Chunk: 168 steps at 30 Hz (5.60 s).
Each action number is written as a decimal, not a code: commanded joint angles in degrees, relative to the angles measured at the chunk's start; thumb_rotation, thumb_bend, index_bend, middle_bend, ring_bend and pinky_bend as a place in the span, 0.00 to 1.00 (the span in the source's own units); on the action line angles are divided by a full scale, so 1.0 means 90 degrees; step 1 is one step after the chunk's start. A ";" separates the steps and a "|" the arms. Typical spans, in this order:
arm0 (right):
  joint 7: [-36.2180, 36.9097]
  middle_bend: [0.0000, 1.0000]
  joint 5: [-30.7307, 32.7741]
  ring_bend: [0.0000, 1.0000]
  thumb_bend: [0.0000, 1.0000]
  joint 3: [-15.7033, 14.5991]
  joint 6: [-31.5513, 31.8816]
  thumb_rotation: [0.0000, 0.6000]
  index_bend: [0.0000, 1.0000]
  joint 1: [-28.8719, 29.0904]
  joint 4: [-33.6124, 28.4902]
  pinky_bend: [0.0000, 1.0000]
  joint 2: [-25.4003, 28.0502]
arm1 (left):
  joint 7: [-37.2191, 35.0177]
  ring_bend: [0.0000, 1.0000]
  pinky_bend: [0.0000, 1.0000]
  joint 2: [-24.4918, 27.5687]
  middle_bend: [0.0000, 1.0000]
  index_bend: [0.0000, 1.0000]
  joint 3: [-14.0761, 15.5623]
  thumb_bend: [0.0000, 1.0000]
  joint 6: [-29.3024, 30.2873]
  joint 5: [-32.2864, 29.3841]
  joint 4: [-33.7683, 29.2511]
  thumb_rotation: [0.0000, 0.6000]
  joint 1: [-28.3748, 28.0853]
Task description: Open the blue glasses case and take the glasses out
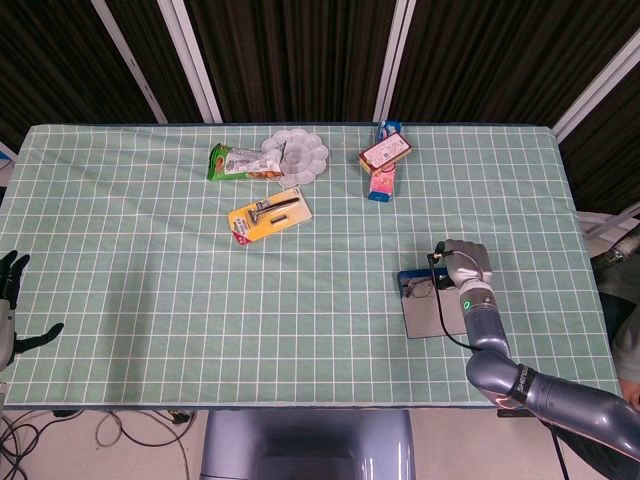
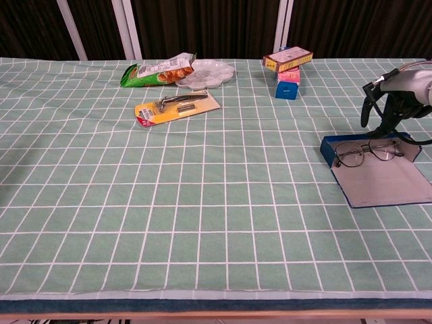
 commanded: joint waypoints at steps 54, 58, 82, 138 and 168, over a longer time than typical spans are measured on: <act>0.0189 1.00 0.0514 1.00 0.46 -0.0429 0.0022 1.00 0.53 0.0356 0.0618 1.00 -0.0356 | -0.0015 0.00 0.00 0.0037 0.00 0.00 -0.0021 0.02 -0.0183 -0.0100 -0.0074 1.00 -0.0039; 0.0197 1.00 0.0540 1.00 0.47 -0.0448 0.0001 1.00 0.55 0.0353 0.0662 1.00 -0.0386 | -0.0030 0.00 0.00 0.0043 0.00 0.00 -0.0024 0.02 -0.0184 -0.0110 -0.0079 1.00 -0.0034; 0.0886 1.00 -0.0238 1.00 0.48 -0.0179 0.0450 1.00 0.63 0.0163 0.0397 1.00 -0.0398 | -0.0126 0.00 0.00 0.0053 0.00 0.00 -0.0041 0.02 -0.0173 -0.0101 -0.0115 1.00 -0.0031; 0.2892 1.00 -0.3824 1.00 0.48 0.0299 0.1772 1.00 0.66 -0.0807 0.2240 1.00 -0.2356 | -0.0319 0.00 0.00 0.0077 0.00 0.00 -0.0038 0.02 -0.0201 -0.0060 -0.0144 1.00 -0.0038; 0.1470 0.99 -0.3525 1.00 0.31 0.0303 0.1687 1.00 0.35 -0.1163 0.0707 1.00 -0.1569 | -0.0382 0.00 0.00 0.0100 0.00 0.00 -0.0030 0.02 -0.0170 -0.0008 -0.0201 1.00 -0.0032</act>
